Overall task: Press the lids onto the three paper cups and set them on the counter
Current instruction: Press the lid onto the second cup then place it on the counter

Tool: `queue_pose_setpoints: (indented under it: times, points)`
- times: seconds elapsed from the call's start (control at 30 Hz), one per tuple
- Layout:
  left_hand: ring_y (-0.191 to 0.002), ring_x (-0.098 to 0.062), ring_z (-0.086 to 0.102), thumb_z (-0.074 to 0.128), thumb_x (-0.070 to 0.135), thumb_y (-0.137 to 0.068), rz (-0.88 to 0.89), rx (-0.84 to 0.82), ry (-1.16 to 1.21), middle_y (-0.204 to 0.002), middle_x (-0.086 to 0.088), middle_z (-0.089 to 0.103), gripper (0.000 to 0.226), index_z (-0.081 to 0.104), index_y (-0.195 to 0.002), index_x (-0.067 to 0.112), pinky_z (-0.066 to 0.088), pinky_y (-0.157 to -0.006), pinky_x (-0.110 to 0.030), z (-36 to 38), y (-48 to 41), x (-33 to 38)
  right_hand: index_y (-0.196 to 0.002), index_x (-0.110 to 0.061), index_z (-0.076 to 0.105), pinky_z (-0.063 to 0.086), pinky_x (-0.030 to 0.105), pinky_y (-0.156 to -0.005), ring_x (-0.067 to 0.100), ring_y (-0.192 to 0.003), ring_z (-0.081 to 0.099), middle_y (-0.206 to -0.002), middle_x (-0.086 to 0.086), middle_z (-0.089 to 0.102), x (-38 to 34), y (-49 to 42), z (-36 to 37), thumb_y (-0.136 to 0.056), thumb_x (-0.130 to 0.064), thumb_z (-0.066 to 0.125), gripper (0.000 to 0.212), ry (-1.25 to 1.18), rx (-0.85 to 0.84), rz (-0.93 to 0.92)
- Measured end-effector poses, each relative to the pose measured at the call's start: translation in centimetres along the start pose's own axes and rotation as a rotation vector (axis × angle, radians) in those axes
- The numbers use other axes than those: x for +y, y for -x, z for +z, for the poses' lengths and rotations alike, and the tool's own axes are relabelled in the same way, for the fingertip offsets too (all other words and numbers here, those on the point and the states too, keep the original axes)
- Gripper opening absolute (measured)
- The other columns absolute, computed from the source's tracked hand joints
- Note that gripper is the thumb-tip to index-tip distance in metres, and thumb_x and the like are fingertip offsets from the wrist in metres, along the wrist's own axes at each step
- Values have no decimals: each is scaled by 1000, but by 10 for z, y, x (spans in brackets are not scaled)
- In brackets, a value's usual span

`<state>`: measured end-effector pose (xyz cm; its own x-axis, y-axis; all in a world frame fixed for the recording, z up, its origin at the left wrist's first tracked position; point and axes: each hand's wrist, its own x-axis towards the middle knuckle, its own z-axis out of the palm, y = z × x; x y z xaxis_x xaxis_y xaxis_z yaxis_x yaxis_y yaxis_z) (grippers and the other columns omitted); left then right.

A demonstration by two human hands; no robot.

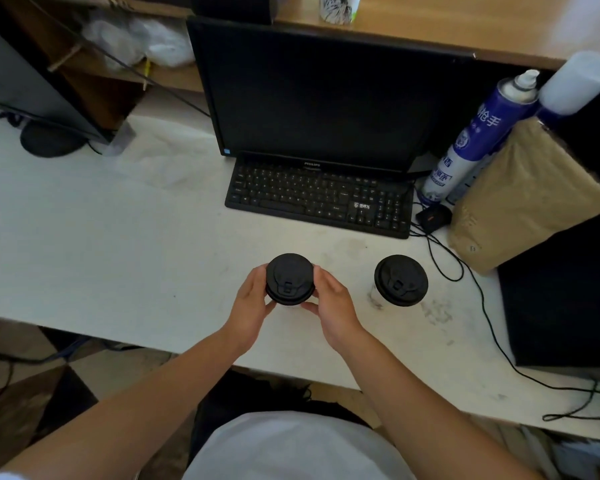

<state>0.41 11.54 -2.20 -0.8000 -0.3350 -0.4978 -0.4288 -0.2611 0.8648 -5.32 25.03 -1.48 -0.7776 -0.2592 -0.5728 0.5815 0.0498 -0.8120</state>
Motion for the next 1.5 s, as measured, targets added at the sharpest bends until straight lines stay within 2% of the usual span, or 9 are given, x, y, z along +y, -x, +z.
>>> queue_pose_setpoints:
  times: [0.2, 0.37, 0.53, 0.63, 0.7, 0.83, 0.93, 1.13, 1.5]
  points:
    - [-117, -18, 60, 27, 34, -109, 112, 4, -179, -118, -2, 63, 35, 58, -119, 19, 55, -85, -22, -4, -5, 3, -113, -28, 66, 57, 18, -64, 4, -101, 63, -110, -5, 68, -1, -2, 0, -109, -30, 37, 29, 125, 21, -87]
    - [-111, -14, 63, 26, 39, -106, 270, -37, -419, -113, 12, 64, 37, 55, -123, 22, 56, -96, -43, -16, -12, 0, -118, -22, 66, 63, 33, -74, 14, -100, 64, -109, -2, 68, 0, -6, 2, -109, -28, 35, 33, 218, 55, -136]
    - [-114, -18, 61, 25, 41, -103, 304, -57, -522, -119, 8, 61, 41, 49, -131, 22, 53, -99, -47, -16, -11, 5, -116, -25, 64, 63, 43, -81, 19, -104, 63, -110, -1, 67, -1, -5, 3, -109, -29, 33, 32, 263, 75, -150]
    - [-119, -10, 56, 26, 25, -109, 320, -54, -553, -129, 7, 56, 38, 40, -144, 19, 45, -109, -29, -15, -9, 8, -126, -25, 62, 64, 41, -79, 20, -117, 60, -126, 1, 63, -1, -2, 4, -109, -34, 34, 34, 168, 54, -78]
    - [-112, -2, 59, 28, 14, -109, 353, -40, -557, -121, 9, 60, 39, 42, -144, 21, 43, -99, -9, -13, -5, 11, -135, -26, 56, 63, 43, -83, 20, -123, 56, -134, -1, 56, 1, 0, 4, -108, -38, 38, 35, 52, 45, -3]
    - [-114, 1, 59, 34, 3, -106, 417, 17, -493, -120, 7, 64, 39, 53, -132, 23, 49, -100, -19, -12, -4, 9, -137, -21, 48, 56, 42, -98, 22, -126, 56, -132, 4, 56, 7, 6, 2, -106, -34, 47, 33, -113, 60, 48]
    - [-116, -15, 61, 36, 4, -105, 388, 57, -409, -123, 4, 64, 36, 57, -125, 24, 54, -97, -35, -10, -3, 7, -130, -17, 55, 53, 36, -101, 21, -123, 59, -128, 6, 62, 8, 11, 0, -106, -22, 49, 25, -180, 65, 10]
    - [-97, -22, 62, 41, 15, -105, 249, 196, -322, -104, 5, 63, 16, 55, -100, 23, 59, -78, -43, -5, -3, 16, -115, -11, 66, 51, 28, -100, 18, -121, 61, -123, 5, 67, 6, 9, -2, -106, -9, 46, 22, -144, 57, -73]
    - [-87, -25, 66, 50, 37, -103, 14, 167, -163, -98, -15, 67, 32, 54, -89, 9, 59, -71, -38, -15, -17, 14, -117, -10, 70, 54, 34, -102, 17, -113, 64, -121, 8, 69, 9, -7, 5, -106, -26, 49, 29, 18, 84, -71]
